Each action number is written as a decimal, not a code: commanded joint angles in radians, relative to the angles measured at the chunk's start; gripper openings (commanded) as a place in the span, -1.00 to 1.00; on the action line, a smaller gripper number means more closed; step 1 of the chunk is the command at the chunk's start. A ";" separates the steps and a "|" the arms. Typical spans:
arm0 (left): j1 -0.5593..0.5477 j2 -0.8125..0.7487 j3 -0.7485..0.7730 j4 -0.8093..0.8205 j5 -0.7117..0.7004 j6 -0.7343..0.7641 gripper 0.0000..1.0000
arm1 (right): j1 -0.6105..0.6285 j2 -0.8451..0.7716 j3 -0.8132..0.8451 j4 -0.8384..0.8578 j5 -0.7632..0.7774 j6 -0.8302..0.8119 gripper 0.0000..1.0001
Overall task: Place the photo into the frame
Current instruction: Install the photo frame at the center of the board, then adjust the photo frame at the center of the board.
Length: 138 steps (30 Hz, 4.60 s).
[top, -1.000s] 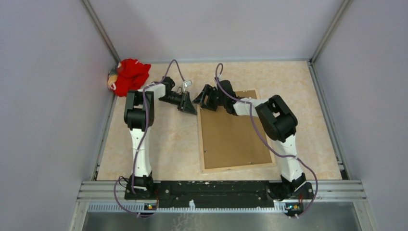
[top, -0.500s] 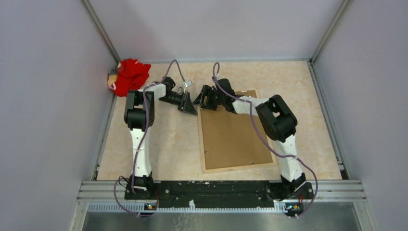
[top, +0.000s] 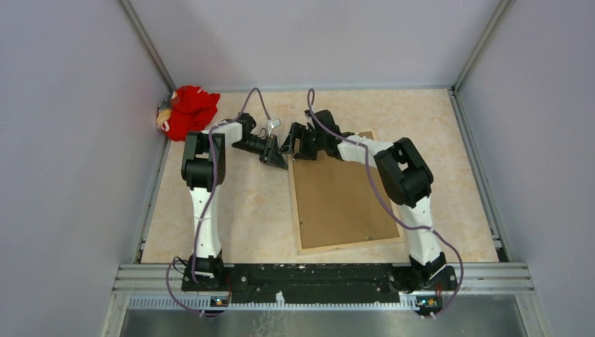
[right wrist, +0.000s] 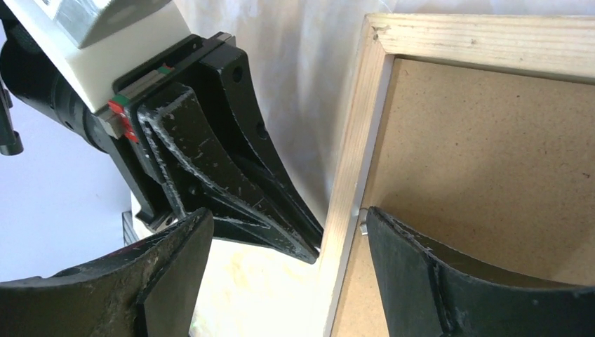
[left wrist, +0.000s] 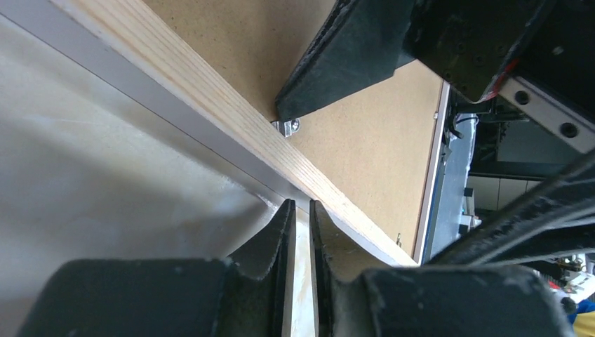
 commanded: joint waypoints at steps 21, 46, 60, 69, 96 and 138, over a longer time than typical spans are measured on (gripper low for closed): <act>0.071 0.058 0.389 -0.037 -0.024 -0.001 -0.20 | -0.230 -0.210 -0.133 -0.121 0.139 -0.012 0.65; -0.029 0.264 0.499 0.284 -0.055 -0.204 -0.14 | -0.539 -0.697 -0.588 -0.215 0.394 -0.033 0.87; -0.009 0.237 0.411 0.205 -0.049 -0.095 -0.40 | -0.424 -1.286 -0.809 -0.828 0.127 0.013 0.84; -0.006 0.231 0.438 0.282 -0.048 -0.188 -0.35 | -0.065 -1.507 -0.989 -0.987 0.083 0.248 0.71; 0.021 0.180 0.325 -0.004 -0.054 0.033 -0.60 | -0.220 -0.990 -0.881 -0.433 0.293 -0.019 0.66; 0.097 -0.013 0.062 -0.223 -0.088 0.242 -0.59 | -0.085 -0.399 -0.307 0.036 0.118 0.079 0.63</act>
